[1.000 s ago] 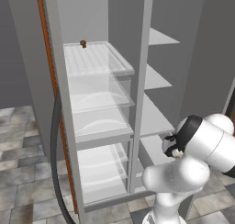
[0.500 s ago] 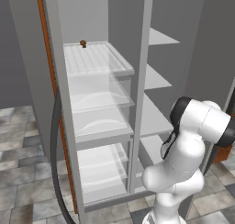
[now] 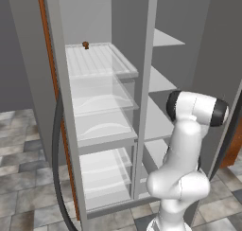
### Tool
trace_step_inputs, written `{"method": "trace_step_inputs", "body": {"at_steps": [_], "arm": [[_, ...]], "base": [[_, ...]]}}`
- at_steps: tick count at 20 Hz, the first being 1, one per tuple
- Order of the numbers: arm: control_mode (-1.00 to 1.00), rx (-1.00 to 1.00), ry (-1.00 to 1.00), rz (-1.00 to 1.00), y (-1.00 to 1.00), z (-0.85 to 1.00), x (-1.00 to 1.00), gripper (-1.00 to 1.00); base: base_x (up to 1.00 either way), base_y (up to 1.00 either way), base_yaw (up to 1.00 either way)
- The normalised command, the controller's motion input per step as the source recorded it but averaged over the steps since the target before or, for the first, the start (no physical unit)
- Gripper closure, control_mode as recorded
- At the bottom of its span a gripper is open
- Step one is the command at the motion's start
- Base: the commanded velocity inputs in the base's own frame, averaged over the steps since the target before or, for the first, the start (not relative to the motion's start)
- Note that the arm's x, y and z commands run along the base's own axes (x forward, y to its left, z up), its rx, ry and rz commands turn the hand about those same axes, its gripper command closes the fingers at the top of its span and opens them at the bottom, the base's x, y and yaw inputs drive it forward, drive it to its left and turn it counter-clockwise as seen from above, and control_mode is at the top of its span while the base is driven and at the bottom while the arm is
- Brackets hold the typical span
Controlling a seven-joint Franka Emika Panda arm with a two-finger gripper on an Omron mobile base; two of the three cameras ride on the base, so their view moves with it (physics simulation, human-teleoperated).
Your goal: Take the oranges from the fridge shelf and place them in the freezer drawer to begin freezing them.
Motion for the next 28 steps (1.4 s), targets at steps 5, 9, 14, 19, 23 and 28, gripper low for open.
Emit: {"method": "trace_step_inputs", "body": {"at_steps": [5, 9, 14, 19, 23, 28], "arm": [[-1.00, 0.00, -0.02, 0.00, -0.02, -0.14, 0.27, 1.00], [-1.00, 0.00, 0.00, 0.00, -0.06, -0.15, 0.24, 1.00], [-1.00, 0.00, 0.00, 0.00, -0.22, -0.04, 0.32, 1.00], [-1.00, 0.00, -0.01, 0.00, -0.18, -0.03, 0.30, -1.00], [-1.00, 0.02, 0.02, 0.00, -0.06, 0.03, 0.00, -1.00], [-1.00, 0.01, -0.02, 0.00, -0.28, 0.03, 0.00, -1.00]], "base": [[0.00, 0.00, 0.00], [0.00, 0.00, 0.00], [0.00, 0.00, 0.00], [0.00, 0.00, 0.00], [0.00, 0.00, 0.00], [0.00, 0.00, 0.00]]}}
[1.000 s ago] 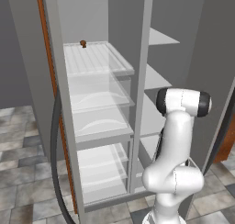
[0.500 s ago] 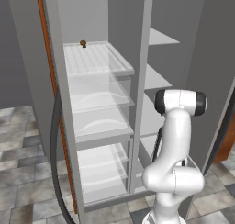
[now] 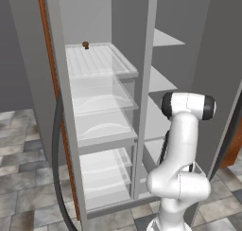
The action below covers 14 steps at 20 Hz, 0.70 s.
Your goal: Take the oranges from the fridge shelf and place them in the freezer drawer to begin freezing them.
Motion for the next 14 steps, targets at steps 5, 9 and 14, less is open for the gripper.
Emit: {"method": "trace_step_inputs", "body": {"at_steps": [5, 9, 14], "arm": [[-1.00, 0.03, -0.11, 0.00, -0.02, 0.49, -0.30, -1.00], [-1.00, 0.00, -0.18, 0.00, 0.05, 0.24, -0.23, -1.00], [-1.00, 0.00, -0.09, 0.00, 0.01, 0.13, -0.11, -1.00]], "base": [[0.00, 0.00, 0.00], [0.00, 0.00, 0.00], [0.00, 0.00, 0.00]]}}
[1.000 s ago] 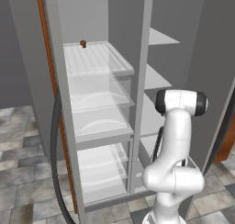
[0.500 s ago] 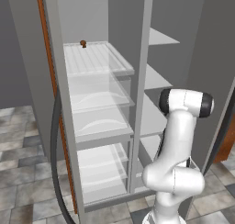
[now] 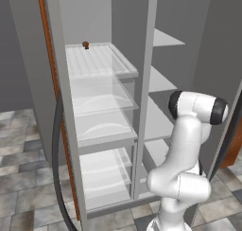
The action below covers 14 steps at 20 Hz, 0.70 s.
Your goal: Take the oranges from the fridge shelf and place them in the freezer drawer to begin freezing them.
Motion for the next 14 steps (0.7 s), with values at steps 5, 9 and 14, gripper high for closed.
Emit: {"method": "trace_step_inputs", "body": {"at_steps": [5, 9, 14], "arm": [[-1.00, 0.00, -0.12, 0.00, 0.24, 0.69, -0.48, -1.00], [-1.00, -0.06, -0.21, -0.01, 0.48, 0.99, -0.41, -1.00], [-1.00, -0.12, -0.16, -0.02, 0.72, 1.00, -0.21, -1.00]], "base": [[0.00, 0.00, 0.00], [0.00, 0.00, 0.00], [0.00, 0.00, 0.00]]}}
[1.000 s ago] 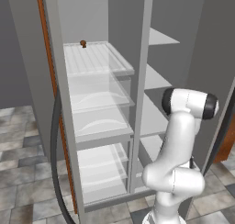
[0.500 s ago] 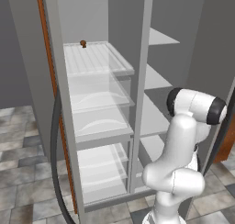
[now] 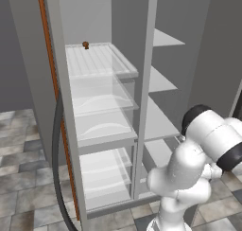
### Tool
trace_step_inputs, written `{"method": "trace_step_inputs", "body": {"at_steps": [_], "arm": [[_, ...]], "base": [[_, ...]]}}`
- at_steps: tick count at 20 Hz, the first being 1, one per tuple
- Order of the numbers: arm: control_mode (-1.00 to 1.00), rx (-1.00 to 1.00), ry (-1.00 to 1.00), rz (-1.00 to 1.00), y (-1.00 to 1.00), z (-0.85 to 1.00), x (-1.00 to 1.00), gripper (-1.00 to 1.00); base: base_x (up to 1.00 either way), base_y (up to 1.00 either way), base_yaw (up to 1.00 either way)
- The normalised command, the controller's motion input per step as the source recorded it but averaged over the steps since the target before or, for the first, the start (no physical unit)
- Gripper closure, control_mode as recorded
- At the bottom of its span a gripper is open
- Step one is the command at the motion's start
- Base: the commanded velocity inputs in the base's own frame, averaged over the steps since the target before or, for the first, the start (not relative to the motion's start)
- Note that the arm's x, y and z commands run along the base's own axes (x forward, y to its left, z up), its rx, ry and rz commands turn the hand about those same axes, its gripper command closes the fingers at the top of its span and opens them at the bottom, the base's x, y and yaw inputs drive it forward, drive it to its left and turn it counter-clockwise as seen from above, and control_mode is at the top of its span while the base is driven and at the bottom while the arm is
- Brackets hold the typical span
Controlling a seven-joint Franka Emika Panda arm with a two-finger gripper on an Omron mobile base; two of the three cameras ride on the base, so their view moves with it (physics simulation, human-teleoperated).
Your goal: Take the oranges from the fridge shelf and place them in the freezer drawer to begin freezing them.
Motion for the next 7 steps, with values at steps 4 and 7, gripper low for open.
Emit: {"method": "trace_step_inputs", "body": {"at_steps": [4, 7], "arm": [[-1.00, -0.17, -0.07, 0.00, 0.92, 1.00, -0.25, -1.00], [-1.00, -0.15, -0.06, 0.00, 0.69, 0.90, -0.37, -1.00]], "base": [[0.00, 0.00, 0.00], [0.00, 0.00, 0.00]]}}
